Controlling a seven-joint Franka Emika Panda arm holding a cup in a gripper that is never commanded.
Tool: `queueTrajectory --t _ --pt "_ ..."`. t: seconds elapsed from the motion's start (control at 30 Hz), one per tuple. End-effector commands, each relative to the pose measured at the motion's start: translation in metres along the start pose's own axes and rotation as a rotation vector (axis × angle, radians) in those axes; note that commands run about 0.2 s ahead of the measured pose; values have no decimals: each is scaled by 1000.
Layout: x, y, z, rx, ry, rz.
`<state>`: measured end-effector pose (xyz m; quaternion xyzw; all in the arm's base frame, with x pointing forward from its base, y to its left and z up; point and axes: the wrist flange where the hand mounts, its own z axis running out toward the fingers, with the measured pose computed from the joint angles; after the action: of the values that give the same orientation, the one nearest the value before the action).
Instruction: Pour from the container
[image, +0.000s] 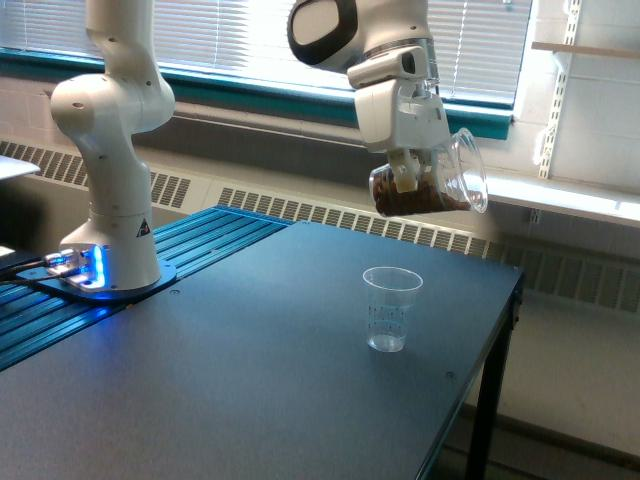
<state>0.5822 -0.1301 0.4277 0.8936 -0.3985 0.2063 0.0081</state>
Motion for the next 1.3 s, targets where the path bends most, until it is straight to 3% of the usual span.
queueTrajectory --t 0.03,0.23,0.47,0.67,0.9,1.3 --pt "15 3 -47 93 44 23" --pt "11 1 -70 136 65 22" --pt "8 1 -115 194 109 20" --pt "-11 -6 -113 177 107 3" --pt "-27 -4 -101 142 70 -10" --pt "-51 -4 -89 71 70 -12"
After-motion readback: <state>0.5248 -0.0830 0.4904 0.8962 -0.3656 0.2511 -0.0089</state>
